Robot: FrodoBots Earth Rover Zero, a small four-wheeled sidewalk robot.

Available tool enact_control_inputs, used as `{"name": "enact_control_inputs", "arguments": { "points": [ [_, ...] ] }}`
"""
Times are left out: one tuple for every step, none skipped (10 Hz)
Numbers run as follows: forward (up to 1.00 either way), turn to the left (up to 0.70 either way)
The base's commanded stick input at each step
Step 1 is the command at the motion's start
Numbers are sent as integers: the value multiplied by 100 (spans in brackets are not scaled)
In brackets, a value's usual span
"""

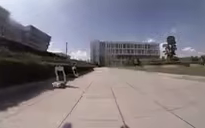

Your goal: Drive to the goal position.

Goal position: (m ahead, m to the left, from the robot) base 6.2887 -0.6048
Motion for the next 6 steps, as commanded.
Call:
{"name": "enact_control_inputs", "arguments": {
  "points": [
    [100,0],
    [100,0],
    [100,0],
    [100,0],
    [100,0],
    [100,0]
  ]
}}
